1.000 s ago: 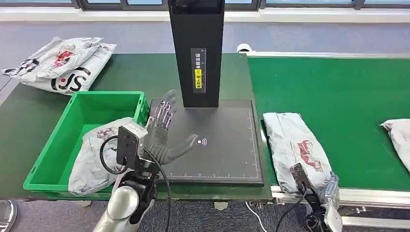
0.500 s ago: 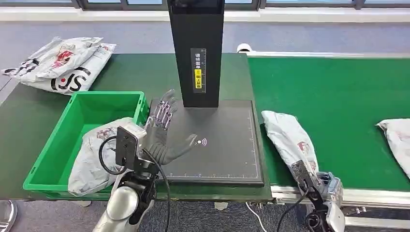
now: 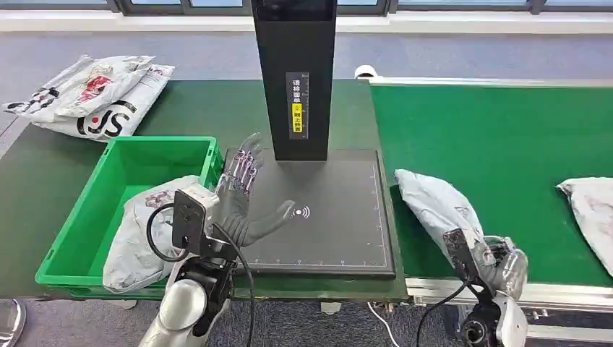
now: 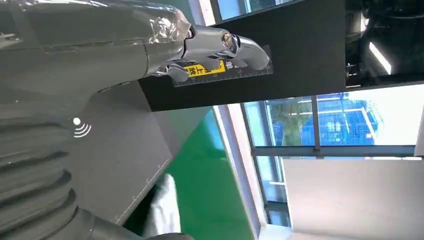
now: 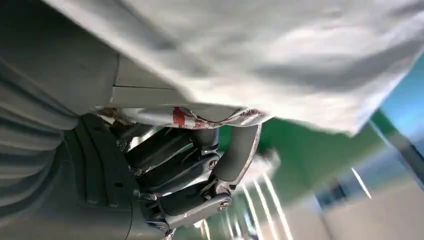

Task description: Moved the parcel from conveyor to table for the left to box.

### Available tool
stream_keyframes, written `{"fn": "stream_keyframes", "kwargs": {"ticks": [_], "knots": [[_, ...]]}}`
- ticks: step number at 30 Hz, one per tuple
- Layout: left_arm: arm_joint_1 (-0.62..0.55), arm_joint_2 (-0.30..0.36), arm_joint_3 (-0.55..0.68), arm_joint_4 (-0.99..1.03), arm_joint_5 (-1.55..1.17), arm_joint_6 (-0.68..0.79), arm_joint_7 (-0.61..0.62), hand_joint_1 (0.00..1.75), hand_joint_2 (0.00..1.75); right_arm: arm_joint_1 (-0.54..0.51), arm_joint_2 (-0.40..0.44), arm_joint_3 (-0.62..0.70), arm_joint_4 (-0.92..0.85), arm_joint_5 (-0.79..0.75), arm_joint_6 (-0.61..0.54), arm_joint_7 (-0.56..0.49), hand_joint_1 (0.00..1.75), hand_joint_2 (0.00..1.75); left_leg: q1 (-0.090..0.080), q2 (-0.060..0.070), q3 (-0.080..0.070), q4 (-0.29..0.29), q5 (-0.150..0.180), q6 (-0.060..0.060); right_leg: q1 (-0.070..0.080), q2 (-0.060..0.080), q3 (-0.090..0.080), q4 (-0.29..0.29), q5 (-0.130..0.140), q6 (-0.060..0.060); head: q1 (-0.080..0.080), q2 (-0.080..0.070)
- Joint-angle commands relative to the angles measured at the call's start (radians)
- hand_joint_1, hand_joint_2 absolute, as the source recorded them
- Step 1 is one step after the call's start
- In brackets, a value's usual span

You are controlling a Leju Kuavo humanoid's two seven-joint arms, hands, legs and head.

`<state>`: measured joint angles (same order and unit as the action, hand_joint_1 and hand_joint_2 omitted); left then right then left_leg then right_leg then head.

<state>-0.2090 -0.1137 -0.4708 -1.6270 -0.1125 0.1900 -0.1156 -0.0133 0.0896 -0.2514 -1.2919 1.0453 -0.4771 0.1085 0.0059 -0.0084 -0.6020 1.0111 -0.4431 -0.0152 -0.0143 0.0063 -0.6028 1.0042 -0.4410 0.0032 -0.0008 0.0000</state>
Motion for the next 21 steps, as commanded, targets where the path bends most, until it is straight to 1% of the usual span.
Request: {"fn": "stream_keyframes", "kwargs": {"ticks": [1,3,4,6,7,9,12,16,18,21], "knots": [[-0.027,0.000,0.023,0.051,0.001,0.001,0.002,0.00,1.75,0.003,0.015,0.081,-0.227,-0.084,-0.122,-0.108,1.75,1.75,0.000,0.002,0.002,-0.001,-0.001,0.000,0.001,0.001,0.002,-0.001,-0.001,-0.001,0.000,0.000],[-0.030,-0.001,0.018,0.061,0.001,0.002,-0.006,0.00,1.75,-0.004,0.011,0.123,-0.303,-0.138,-0.162,-0.174,1.75,1.75,0.000,0.002,0.002,0.000,-0.001,0.000,0.000,0.001,0.001,0.000,-0.001,-0.001,0.000,0.000],[-0.030,-0.001,0.012,0.071,0.003,0.004,-0.019,0.00,1.75,-0.011,0.008,0.165,-0.365,-0.152,-0.179,-0.206,1.75,1.75,-0.001,0.003,0.001,0.000,-0.001,0.000,-0.001,0.001,-0.001,0.001,0.000,-0.001,0.000,0.000],[-0.030,-0.002,0.007,0.079,0.005,0.007,-0.032,0.00,1.75,-0.032,-0.001,0.228,-0.415,-0.155,-0.192,-0.223,1.75,1.75,-0.001,0.005,0.000,0.000,-0.001,0.000,0.000,0.004,-0.002,0.001,0.000,-0.001,0.000,0.000],[-0.033,-0.003,0.003,0.083,0.006,0.009,-0.037,0.00,1.75,-0.056,-0.012,0.273,-0.425,-0.160,-0.201,-0.229,1.75,1.75,-0.001,0.005,0.000,0.000,-0.001,0.000,-0.001,0.004,-0.002,0.002,0.000,0.000,0.000,0.000],[-0.039,-0.003,-0.001,0.089,0.008,0.011,-0.041,0.00,1.75,-0.088,-0.026,0.322,-0.416,-0.176,-0.217,-0.230,1.75,1.75,-0.001,0.007,0.001,0.000,-0.001,0.000,-0.001,0.005,-0.002,0.001,0.000,-0.001,0.000,0.000],[-0.045,0.003,-0.006,0.097,0.012,0.014,-0.051,0.00,1.75,-0.136,-0.027,0.374,-0.382,-0.214,-0.221,-0.258,1.75,1.75,0.000,0.005,0.001,0.000,0.000,0.000,0.000,0.004,-0.001,0.000,0.001,0.000,0.000,0.000],[-0.045,0.008,-0.008,0.098,0.018,0.016,-0.063,0.00,1.75,-0.146,-0.033,0.399,-0.357,-0.227,-0.220,-0.270,1.75,1.75,0.000,0.003,0.002,-0.001,0.000,0.001,0.000,0.002,0.001,-0.001,0.000,0.000,0.000,0.000],[-0.064,0.016,-0.017,0.107,0.029,0.020,-0.073,0.00,1.75,-0.186,-0.026,0.442,-0.304,-0.225,-0.185,-0.257,1.75,1.75,0.000,0.003,0.003,-0.001,0.000,0.001,0.001,0.002,0.002,-0.002,0.000,0.000,0.000,0.000],[-0.117,0.012,-0.024,0.131,0.053,0.025,-0.074,0.00,1.75,-0.288,-0.007,0.510,-0.131,-0.216,-0.094,-0.210,1.75,1.75,0.000,0.006,0.002,-0.001,0.000,0.001,0.000,0.005,0.001,-0.001,0.001,0.000,0.000,0.000]]}}
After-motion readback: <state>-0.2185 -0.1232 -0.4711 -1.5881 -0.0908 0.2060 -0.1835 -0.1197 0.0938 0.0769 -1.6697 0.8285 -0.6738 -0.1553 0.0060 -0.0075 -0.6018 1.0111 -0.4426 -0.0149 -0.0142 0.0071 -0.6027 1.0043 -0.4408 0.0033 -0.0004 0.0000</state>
